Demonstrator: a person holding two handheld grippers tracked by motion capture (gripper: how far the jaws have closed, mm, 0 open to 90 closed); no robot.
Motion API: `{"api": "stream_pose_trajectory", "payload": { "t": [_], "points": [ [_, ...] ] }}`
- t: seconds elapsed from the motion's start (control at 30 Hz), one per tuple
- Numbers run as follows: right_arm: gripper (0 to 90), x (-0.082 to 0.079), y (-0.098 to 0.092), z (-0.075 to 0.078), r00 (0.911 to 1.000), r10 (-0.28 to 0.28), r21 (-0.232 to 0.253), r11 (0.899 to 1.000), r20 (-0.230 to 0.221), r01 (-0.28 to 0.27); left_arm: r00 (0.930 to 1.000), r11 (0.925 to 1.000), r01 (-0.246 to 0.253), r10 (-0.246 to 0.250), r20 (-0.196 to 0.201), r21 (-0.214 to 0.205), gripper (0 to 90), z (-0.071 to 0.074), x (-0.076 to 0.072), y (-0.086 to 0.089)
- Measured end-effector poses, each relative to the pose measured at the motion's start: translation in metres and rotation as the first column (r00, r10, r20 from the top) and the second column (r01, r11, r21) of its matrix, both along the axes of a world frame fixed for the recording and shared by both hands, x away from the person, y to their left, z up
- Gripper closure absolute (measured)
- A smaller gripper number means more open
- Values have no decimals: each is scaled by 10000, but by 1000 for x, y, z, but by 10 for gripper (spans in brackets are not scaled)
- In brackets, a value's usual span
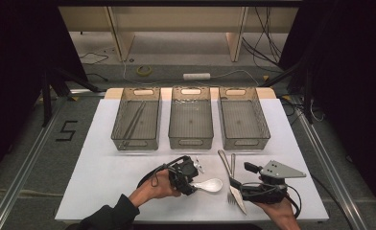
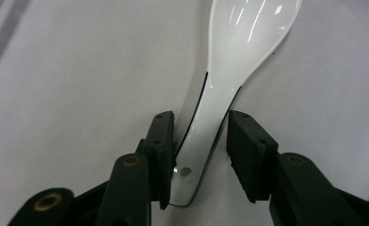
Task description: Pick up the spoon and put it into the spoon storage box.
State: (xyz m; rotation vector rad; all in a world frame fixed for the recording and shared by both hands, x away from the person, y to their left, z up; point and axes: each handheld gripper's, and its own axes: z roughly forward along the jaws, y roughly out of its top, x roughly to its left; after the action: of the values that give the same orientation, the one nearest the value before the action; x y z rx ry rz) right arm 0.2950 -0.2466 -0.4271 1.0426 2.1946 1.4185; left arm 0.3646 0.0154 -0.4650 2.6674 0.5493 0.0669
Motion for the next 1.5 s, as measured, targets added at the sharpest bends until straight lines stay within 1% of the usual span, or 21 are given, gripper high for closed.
{"api": "stream_pose_trajectory", "payload": {
  "t": [0.07, 0.2, 0.3, 0.43, 0.47, 0.53, 0.63, 0.8, 0.83, 0.97, 1.03, 1.07, 1.13, 1.23, 1.27, 1.37, 1.4, 1.5],
  "points": [
    [239, 0, 0, 0, 10000, 12, -10, 10000, 7, -12, 10000, 10000, 4, -4, -5, -27, 626, 0, 0, 0],
    [240, 0, 0, 0, 10000, 16, -23, 10000, -9, -16, 9997, 9998, 193, -193, 156, -3, 651, 0, -1, 0],
    [240, 0, 0, 0, 10000, -4, -17, 10000, -15, 4, 9992, 9994, 359, -359, 170, 16, 684, 0, -2, 0],
    [240, 0, 0, 0, 10000, -13, -25, 10000, -13, 13, 9987, 9987, 498, -496, 151, -118, 724, 0, -3, 0],
    [240, 0, 0, 0, 10000, 5, -30, 10000, 2, -5, 9983, 9983, 573, -572, 147, -93, 736, 0, -3, 0],
    [241, 0, 0, 0, 10000, -10, -32, 10000, -7, 10, 9981, 9982, 597, -596, 145, -103, 759, 0, -4, 0],
    [241, 0, 0, 0, 10000, -13, -36, 10000, -6, 13, 9981, 9981, 602, -601, 127, -131, 770, 0, -3, 1],
    [241, 0, 0, 0, 10000, -13, -39, 10000, -3, 13, 9988, 9987, 486, -484, 108, -177, 782, 0, -2, 1],
    [241, 0, 0, 0, 10000, 7, -40, 10000, 18, -7, 9992, 9989, 395, -393, 91, -239, 785, -1, -2, 1],
    [241, 0, 0, 0, 10000, -17, -33, 10000, 13, 17, 9993, 9994, 312, -308, 203, -172, 802, 0, -1, 2],
    [241, 0, -1, 1, 10000, -20, -16, 10000, 9, 20, 9995, 9998, 143, -139, 278, -124, 833, 0, 0, 3],
    [241, 0, 0, 1, 10000, -20, -23, 10000, 8, 20, 9998, 9997, 115, -111, 183, -202, 850, -1, 2, 4],
    [241, -1, 0, 1, 10000, -18, -29, 10000, 20, 18, 9998, 9997, 124, -121, 172, -196, 851, -1, 2, 5],
    [241, 0, -1, 1, 10000, -19, -30, 10000, 19, 19, 9997, 9998, 89, -85, 239, -186, 852, 0, 1, 5],
    [240, 0, -1, 1, 10000, -15, -25, 10000, 20, 15, 9995, 9998, 13, -6, 304, -218, 852, 0, 2, 5],
    [241, 0, -1, 1, 10000, -16, -8, 10000, 20, 16, 9994, 9987, -164, 179, 298, -491, 852, 5, 5, 10],
    [241, 0, -1, 1, 10000, -16, -10, 10000, 25, 16, 9992, 9973, -270, 289, 270, -676, 852, 7, 6, 12],
    [241, 0, -1, 1, 10000, -14, 1, 10000, 30, 14, 9983, 9941, -422, 459, 354, -1002, 853, 14, 8, 17]
  ]
}}
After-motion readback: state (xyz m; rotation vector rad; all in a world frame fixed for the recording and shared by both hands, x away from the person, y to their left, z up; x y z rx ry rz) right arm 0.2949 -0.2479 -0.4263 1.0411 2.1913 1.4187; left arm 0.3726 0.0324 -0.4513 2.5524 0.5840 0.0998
